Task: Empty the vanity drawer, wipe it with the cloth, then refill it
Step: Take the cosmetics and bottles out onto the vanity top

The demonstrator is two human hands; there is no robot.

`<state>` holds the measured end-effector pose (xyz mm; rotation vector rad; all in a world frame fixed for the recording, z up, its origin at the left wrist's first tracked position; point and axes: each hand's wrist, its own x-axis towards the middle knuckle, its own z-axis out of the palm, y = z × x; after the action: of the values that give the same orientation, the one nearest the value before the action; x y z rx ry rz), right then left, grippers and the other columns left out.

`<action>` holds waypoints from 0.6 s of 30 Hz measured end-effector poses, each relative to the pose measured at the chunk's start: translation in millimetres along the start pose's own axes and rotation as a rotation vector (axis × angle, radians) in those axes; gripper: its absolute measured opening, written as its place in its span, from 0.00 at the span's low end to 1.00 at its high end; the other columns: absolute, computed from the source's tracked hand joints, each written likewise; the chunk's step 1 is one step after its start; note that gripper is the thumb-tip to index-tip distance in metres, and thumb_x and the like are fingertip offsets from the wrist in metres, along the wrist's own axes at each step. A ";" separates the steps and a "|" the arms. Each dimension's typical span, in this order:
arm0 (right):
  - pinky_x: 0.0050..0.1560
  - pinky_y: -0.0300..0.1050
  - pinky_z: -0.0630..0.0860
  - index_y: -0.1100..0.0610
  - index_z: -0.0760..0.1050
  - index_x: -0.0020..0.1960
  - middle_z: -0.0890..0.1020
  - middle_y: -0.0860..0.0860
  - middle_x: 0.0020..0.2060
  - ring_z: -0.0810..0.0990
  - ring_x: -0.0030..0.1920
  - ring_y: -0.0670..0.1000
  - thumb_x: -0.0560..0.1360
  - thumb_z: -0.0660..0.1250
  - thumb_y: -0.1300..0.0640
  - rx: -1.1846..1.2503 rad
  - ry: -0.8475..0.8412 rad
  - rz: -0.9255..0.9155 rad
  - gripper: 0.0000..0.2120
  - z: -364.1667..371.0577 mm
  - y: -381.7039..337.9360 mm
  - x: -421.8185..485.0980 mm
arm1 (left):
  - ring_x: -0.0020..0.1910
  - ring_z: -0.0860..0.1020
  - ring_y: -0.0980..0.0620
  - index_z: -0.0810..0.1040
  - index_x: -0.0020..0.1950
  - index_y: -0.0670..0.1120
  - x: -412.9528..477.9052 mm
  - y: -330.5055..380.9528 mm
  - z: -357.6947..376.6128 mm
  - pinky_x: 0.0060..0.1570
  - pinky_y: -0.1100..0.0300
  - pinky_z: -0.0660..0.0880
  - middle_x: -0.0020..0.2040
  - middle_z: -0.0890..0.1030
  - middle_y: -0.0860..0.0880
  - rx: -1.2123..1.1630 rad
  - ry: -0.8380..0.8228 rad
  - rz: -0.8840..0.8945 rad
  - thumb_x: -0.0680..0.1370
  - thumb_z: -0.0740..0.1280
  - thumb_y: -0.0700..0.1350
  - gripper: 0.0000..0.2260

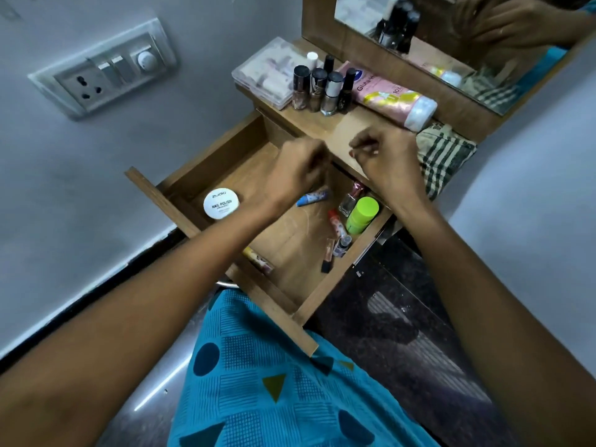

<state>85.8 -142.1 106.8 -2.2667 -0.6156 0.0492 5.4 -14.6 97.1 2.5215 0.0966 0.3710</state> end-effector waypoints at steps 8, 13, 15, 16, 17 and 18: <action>0.52 0.52 0.78 0.59 0.79 0.51 0.79 0.56 0.50 0.79 0.46 0.53 0.72 0.68 0.63 -0.213 -0.323 0.095 0.08 17.1 20.6 -83.9 | 0.49 0.78 0.43 0.79 0.48 0.36 -65.3 6.0 57.7 0.42 0.57 0.70 0.49 0.81 0.39 -0.081 -0.355 -0.546 0.73 0.69 0.40 0.08; 0.47 0.47 0.75 0.58 0.78 0.53 0.77 0.56 0.52 0.79 0.48 0.56 0.72 0.68 0.63 -0.292 -0.280 0.024 0.10 22.8 19.9 -106.0 | 0.49 0.78 0.44 0.77 0.52 0.36 -71.6 13.1 79.4 0.39 0.59 0.69 0.53 0.79 0.39 -0.055 -0.416 -0.688 0.75 0.66 0.39 0.09; 0.45 0.46 0.74 0.59 0.77 0.54 0.76 0.56 0.52 0.78 0.49 0.57 0.73 0.66 0.64 -0.341 -0.285 0.001 0.11 25.3 21.2 -109.0 | 0.53 0.78 0.41 0.77 0.53 0.37 -72.2 16.5 83.7 0.40 0.59 0.68 0.55 0.78 0.38 -0.047 -0.406 -0.699 0.75 0.65 0.41 0.09; 0.45 0.46 0.74 0.59 0.77 0.55 0.76 0.56 0.52 0.77 0.50 0.58 0.73 0.64 0.64 -0.361 -0.280 -0.005 0.11 26.0 21.8 -110.0 | 0.54 0.77 0.41 0.76 0.54 0.37 -72.4 18.2 85.3 0.40 0.59 0.67 0.56 0.78 0.38 -0.036 -0.401 -0.702 0.76 0.64 0.42 0.10; 0.44 0.46 0.73 0.59 0.76 0.55 0.76 0.56 0.52 0.77 0.50 0.58 0.74 0.64 0.64 -0.380 -0.270 -0.007 0.11 26.8 22.5 -111.0 | 0.55 0.77 0.40 0.76 0.55 0.37 -72.4 19.5 86.9 0.41 0.58 0.67 0.56 0.78 0.38 -0.026 -0.400 -0.707 0.77 0.63 0.42 0.11; 0.43 0.47 0.73 0.59 0.76 0.56 0.76 0.56 0.51 0.77 0.50 0.59 0.74 0.63 0.64 -0.398 -0.255 -0.011 0.11 27.1 23.1 -112.0 | 0.56 0.77 0.40 0.75 0.55 0.38 -72.3 20.2 88.5 0.41 0.58 0.68 0.57 0.77 0.38 -0.020 -0.402 -0.715 0.77 0.63 0.43 0.11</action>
<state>-9.4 -187.1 54.6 -2.6656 -0.8311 0.2312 -39.0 -90.0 20.9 2.2978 0.7937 -0.4126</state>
